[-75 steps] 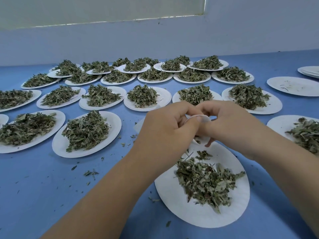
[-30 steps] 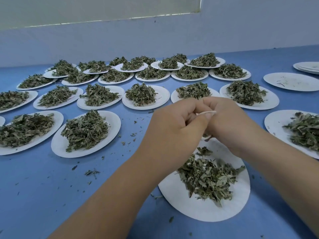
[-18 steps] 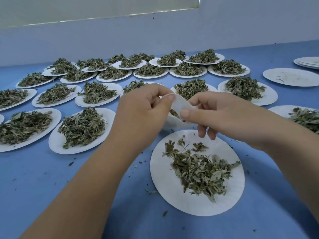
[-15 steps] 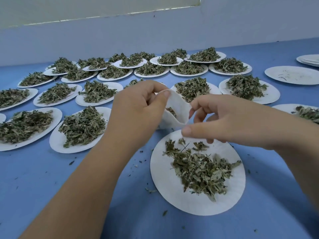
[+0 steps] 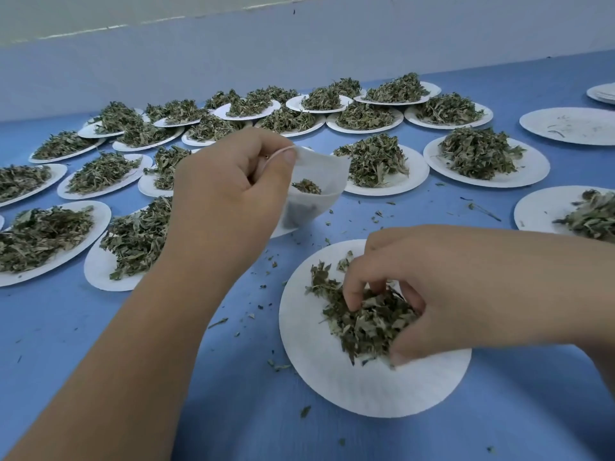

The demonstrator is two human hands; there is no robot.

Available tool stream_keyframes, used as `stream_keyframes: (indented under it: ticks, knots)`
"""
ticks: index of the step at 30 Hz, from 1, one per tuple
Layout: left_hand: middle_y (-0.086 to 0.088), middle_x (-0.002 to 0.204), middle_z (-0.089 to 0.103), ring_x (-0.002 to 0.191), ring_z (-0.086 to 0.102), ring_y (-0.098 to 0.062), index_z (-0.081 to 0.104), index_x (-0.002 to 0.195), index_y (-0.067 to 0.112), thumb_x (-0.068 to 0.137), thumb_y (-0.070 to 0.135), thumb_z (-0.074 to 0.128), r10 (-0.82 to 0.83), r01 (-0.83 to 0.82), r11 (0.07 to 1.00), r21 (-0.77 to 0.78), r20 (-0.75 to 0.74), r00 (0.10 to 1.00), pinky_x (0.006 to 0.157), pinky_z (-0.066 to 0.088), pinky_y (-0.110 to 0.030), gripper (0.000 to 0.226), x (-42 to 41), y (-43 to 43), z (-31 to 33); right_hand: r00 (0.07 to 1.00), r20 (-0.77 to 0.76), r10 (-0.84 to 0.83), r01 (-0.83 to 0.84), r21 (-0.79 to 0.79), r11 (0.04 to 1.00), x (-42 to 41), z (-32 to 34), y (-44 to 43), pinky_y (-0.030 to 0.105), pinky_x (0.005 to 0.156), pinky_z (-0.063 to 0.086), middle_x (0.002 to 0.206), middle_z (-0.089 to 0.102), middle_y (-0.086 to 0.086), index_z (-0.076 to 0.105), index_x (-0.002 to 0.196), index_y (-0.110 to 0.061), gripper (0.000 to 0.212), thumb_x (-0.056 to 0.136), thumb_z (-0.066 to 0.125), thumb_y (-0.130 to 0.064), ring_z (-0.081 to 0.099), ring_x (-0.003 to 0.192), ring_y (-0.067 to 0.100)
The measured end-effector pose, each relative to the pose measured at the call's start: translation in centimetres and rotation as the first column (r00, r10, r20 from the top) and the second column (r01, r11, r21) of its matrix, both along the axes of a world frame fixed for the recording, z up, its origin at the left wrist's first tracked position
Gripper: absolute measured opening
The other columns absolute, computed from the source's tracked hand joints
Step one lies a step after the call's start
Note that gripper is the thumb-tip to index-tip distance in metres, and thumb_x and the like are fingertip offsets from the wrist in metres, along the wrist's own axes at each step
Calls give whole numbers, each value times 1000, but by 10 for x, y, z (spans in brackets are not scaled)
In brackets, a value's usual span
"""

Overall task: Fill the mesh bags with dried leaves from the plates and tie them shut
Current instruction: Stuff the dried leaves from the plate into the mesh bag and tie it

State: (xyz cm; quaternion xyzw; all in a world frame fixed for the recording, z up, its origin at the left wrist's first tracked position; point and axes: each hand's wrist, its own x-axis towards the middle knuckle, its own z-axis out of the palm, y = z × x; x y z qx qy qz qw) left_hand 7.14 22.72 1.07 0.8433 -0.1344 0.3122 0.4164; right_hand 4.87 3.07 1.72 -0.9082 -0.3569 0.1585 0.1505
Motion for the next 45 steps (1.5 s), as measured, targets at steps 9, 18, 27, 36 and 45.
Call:
stream_keyframes:
  ticks: [9, 18, 27, 36, 45]
  knots:
    - [-6, 60, 54, 60, 54, -22, 65, 83, 40, 91, 31, 55, 61, -61, 998, -10, 39, 997, 54, 43, -34, 15, 4, 6, 0, 993, 94, -72, 64, 84, 994, 7, 0, -5, 15, 58, 43, 89, 55, -31, 60, 92, -46, 20, 77, 71, -40, 50, 79, -13]
    - [0, 53, 48, 50, 41, -7, 67, 87, 28, 94, 22, 57, 31, -31, 999, 32, -9, 999, 49, 32, -15, 13, 4, 1, -5, 996, -38, -82, 89, 270, 959, 17, 3, -16, 15, 51, 45, 69, 62, -17, 65, 87, -44, 17, 71, 70, -39, 55, 52, 0]
    - [-3, 50, 44, 49, 40, -8, 69, 89, 19, 94, 15, 59, -25, 20, 992, 126, 32, 999, 47, 28, -8, 12, 0, -9, -6, 997, -62, -50, 78, 623, 778, 23, 12, -22, 52, 70, 53, 79, 64, 7, 68, 90, -27, 26, 68, 70, -42, 60, 71, 31]
    - [2, 48, 41, 49, 41, -13, 67, 87, 19, 92, 18, 61, -91, 86, 984, 157, 31, 995, 48, 29, -11, 9, -3, -17, -8, 953, 84, -290, 147, 711, 688, 21, 4, -7, 47, 68, 53, 76, 64, 2, 65, 87, -33, 14, 75, 73, -37, 59, 67, 22]
    - [0, 46, 39, 48, 39, -10, 69, 85, 17, 91, 15, 62, -118, 124, 986, 107, -58, 991, 49, 28, -11, 10, -4, -25, -10, 882, 295, -367, 116, 618, 777, 18, 3, 3, 20, 65, 48, 84, 56, -20, 55, 90, -38, 29, 67, 73, -35, 61, 74, 2]
